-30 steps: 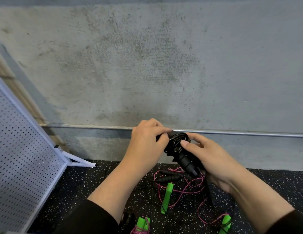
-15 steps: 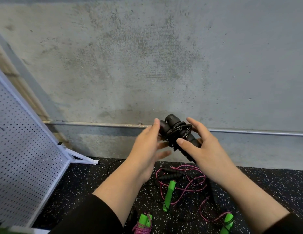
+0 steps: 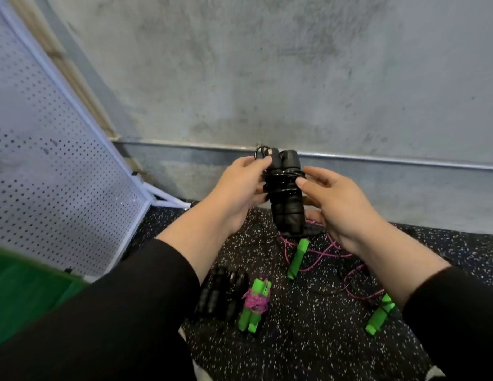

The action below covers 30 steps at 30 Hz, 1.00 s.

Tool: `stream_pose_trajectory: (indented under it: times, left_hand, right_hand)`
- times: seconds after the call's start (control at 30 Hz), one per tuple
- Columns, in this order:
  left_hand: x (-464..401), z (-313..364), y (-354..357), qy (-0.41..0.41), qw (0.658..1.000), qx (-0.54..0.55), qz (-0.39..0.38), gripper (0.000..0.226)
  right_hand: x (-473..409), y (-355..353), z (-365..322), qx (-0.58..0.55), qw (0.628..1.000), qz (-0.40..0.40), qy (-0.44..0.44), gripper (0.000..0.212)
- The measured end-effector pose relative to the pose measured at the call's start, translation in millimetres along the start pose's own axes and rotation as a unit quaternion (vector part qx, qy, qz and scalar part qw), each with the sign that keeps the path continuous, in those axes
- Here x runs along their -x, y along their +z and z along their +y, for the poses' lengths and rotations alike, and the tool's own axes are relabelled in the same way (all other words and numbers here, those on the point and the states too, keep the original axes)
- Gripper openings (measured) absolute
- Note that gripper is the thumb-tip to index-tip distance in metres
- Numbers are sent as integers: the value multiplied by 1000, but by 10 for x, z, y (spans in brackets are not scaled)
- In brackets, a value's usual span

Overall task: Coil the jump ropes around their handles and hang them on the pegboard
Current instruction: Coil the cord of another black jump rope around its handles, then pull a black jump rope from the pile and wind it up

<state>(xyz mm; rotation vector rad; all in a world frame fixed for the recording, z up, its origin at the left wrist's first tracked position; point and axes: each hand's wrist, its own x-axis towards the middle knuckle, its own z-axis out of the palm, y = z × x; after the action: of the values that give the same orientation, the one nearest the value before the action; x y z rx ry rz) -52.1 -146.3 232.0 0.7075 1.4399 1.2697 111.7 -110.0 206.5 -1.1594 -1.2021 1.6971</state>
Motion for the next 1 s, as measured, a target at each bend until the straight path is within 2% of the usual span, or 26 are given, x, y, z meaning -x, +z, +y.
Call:
stream_pose_trajectory:
  times: [0.1, 0.27, 0.37, 0.43, 0.53, 0.67, 0.83, 0.87, 1.0]
  left_hand:
    - [50, -105, -166, -29, 999, -11, 19, 13]
    - [11, -496, -454, -63, 993, -79, 61, 11]
    - [-62, -873, -605, -92, 986, -119, 66, 17]
    - [-94, -1164, -692, -116, 985, -113, 65, 14]
    - [-144, -1611, -782, -164, 980, -64, 97, 31]
    - [-195, -2129, -846, -213, 970, -73, 93, 21]
    - [-528, -3100, -1042, -281, 949, -108, 90, 69]
    - [-549, -3224, -1054, -294, 947, -102, 86, 68]
    - [-371, -2973, -919, -295, 944, -124, 86, 28]
  right_hand:
    - [-75, 143, 229, -3, 999, -9, 39, 41]
    - [-76, 400, 670, 61, 991, -41, 115, 41]
    - [-69, 502, 968, 49, 983, -46, 170, 40]
    - [-93, 539, 1214, 35, 978, -47, 202, 35]
    - [-169, 549, 1604, 40, 969, -47, 237, 25]
    - [-222, 497, 2129, 22, 956, -49, 287, 20]
    - [-271, 476, 2666, 8, 939, -42, 342, 28]
    - [-284, 486, 2763, 14, 935, -40, 351, 30]
    - [-306, 528, 3046, 13, 927, -27, 374, 36]
